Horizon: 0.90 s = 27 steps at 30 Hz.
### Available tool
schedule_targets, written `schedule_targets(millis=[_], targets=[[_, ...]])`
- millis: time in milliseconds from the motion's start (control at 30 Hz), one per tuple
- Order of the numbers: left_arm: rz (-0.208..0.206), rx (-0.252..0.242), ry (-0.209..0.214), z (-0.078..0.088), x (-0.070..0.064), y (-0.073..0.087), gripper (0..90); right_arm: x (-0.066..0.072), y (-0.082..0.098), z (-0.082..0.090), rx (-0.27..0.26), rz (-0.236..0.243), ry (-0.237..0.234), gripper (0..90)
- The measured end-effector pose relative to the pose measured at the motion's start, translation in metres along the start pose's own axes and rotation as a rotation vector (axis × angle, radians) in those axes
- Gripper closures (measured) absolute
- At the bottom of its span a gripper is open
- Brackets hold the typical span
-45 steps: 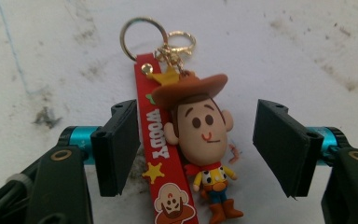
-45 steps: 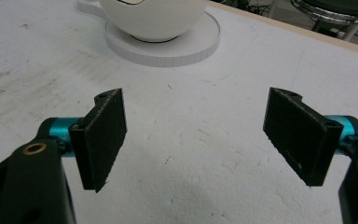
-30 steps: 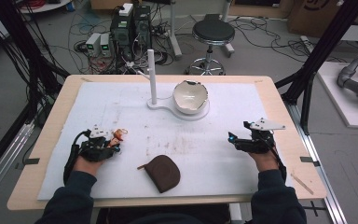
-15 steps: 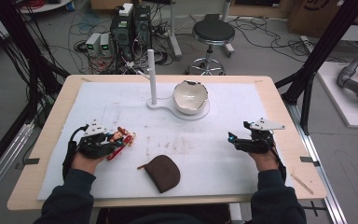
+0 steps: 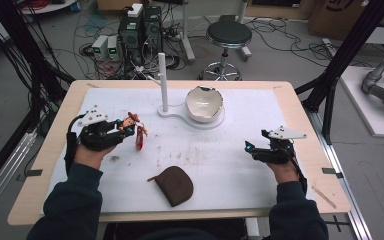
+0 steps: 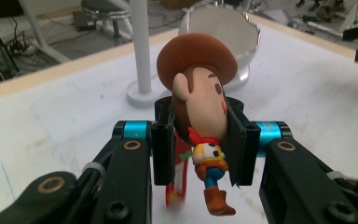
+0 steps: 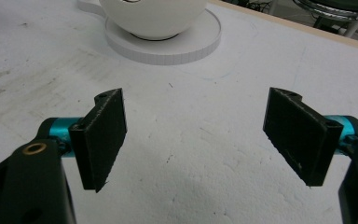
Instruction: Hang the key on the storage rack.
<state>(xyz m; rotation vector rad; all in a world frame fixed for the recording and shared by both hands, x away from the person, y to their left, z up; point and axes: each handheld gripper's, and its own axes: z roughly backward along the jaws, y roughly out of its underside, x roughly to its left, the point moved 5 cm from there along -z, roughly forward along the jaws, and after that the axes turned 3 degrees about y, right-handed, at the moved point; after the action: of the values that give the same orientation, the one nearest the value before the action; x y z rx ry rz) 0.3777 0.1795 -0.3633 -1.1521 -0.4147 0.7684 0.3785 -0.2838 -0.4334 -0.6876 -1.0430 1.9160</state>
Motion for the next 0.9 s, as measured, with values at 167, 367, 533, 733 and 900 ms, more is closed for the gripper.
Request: schedule_targets(millis=[167, 367, 533, 733, 900], targets=[[-0.018, -0.033, -0.001, -0.009, 0.006, -0.022, 67.0, 0.000, -0.001, 0.000, -0.005, 0.003, -0.003, 21.8], [-0.039, -0.082, -0.004, -0.023, 0.014, -0.057, 67.1, 0.000, -0.001, 0.000, -0.005, -0.005, -0.003, 21.7], [-0.065, -0.094, -0.001, -0.036, 0.017, -0.087, 67.1, 0.000, -0.001, 0.000, -0.007, 0.001, -0.005, 21.8], [-0.109, -0.081, 0.000, -0.051, 0.012, -0.113, 67.1, 0.000, -0.001, 0.000, -0.008, 0.000, -0.009, 21.7], [-0.110, -0.066, -0.024, -0.062, 0.014, -0.123, 67.1, 0.000, -0.001, 0.000, -0.014, 0.003, -0.011, 21.7]])
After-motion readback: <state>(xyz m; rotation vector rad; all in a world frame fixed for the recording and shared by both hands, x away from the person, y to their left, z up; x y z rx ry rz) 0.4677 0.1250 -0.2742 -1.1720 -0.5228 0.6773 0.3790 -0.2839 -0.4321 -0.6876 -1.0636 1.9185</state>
